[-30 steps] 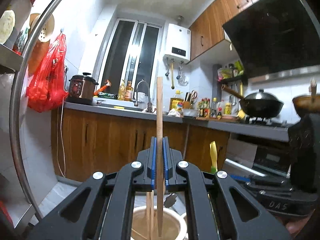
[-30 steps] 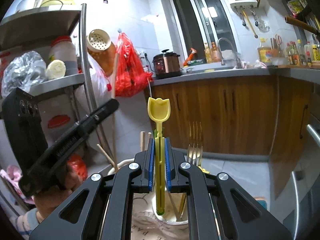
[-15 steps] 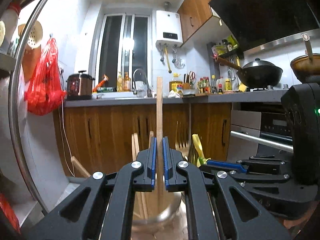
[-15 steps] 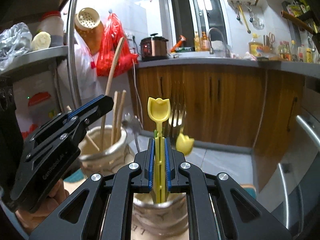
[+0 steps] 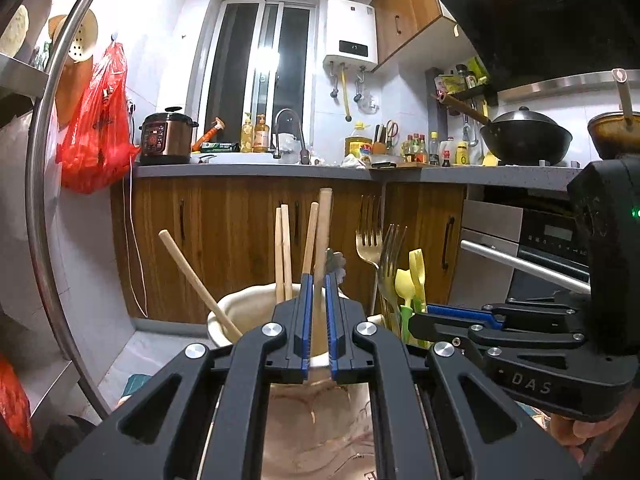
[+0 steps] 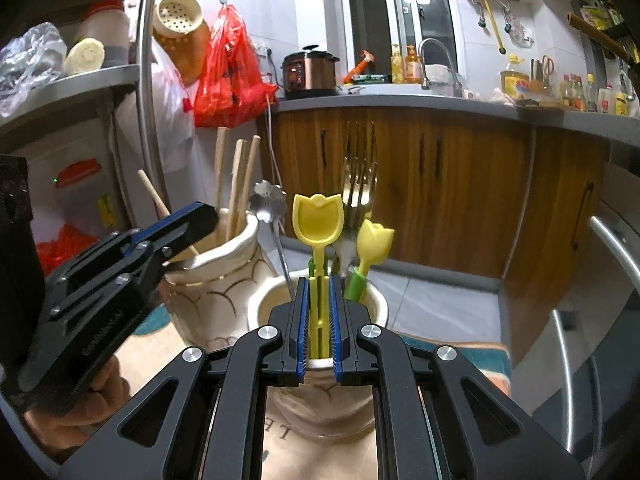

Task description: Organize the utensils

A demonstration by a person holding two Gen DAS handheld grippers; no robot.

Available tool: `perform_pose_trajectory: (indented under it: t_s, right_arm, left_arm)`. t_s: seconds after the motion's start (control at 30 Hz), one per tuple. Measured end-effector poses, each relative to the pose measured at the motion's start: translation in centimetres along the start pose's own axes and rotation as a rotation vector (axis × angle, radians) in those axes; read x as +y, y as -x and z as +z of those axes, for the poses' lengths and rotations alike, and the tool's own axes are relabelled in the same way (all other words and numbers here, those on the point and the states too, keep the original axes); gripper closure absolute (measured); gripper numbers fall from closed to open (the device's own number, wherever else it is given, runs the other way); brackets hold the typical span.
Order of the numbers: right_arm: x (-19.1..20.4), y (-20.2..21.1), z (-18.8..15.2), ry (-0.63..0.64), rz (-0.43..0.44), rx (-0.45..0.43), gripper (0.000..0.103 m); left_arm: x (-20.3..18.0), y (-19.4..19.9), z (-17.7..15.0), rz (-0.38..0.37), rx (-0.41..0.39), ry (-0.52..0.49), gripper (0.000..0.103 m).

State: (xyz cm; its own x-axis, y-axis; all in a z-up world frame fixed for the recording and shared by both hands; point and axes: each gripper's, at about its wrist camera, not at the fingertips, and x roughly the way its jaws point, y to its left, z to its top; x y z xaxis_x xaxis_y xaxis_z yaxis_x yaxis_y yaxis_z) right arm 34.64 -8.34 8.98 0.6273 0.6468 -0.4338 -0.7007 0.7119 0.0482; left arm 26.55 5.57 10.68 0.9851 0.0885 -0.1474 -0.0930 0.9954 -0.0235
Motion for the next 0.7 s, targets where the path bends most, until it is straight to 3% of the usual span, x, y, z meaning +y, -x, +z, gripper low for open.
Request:
perform_pose_trajectory:
  t_s: [0.23,0.3,0.37,0.47,0.5,0.6,0.7]
  right_arm:
    - [-0.5,-0.3,-0.1,-0.011,-0.009,0.022,0.092]
    - [-0.5,-0.3,-0.1,-0.01,-0.007,0.022,0.087]
    - [-0.5,-0.1,-0.1,-0.011,-0.006,0.014,0.086]
    - [-0.5,0.3,0.0,-0.012,-0.003,0.001,0.081]
    - [-0.6,0.4,0.0,-0.011,-0.004,-0.003,0.076]
    - [-0.6,1.3,-0.1,-0.008,-0.014,-0.032,0.065]
    - [-0.9,2.2,-0.3,-0.011,-0.027,-0.053,0.052]
  left_arm:
    - [0.0,0.4,0.3,0.016,-0.006,-0.015,0.095]
    - [0.0,0.5,0.4,0.014,-0.008,-0.015,0.094]
    - [-0.1,0.8,0.6,0.016,-0.016,-0.016,0.083]
    - [-0.2,1.5,0.9,0.013,-0.022,-0.018,0.059]
    - [-0.2,1.7,1.1,0.011,-0.019,-0.018,0.05]
    - [-0.3,2.7,1.5,0.001,-0.026,-0.026,0.041]
    - [-0.2,4.1,1.6,-0.007,-0.043,-0.031,0.023]
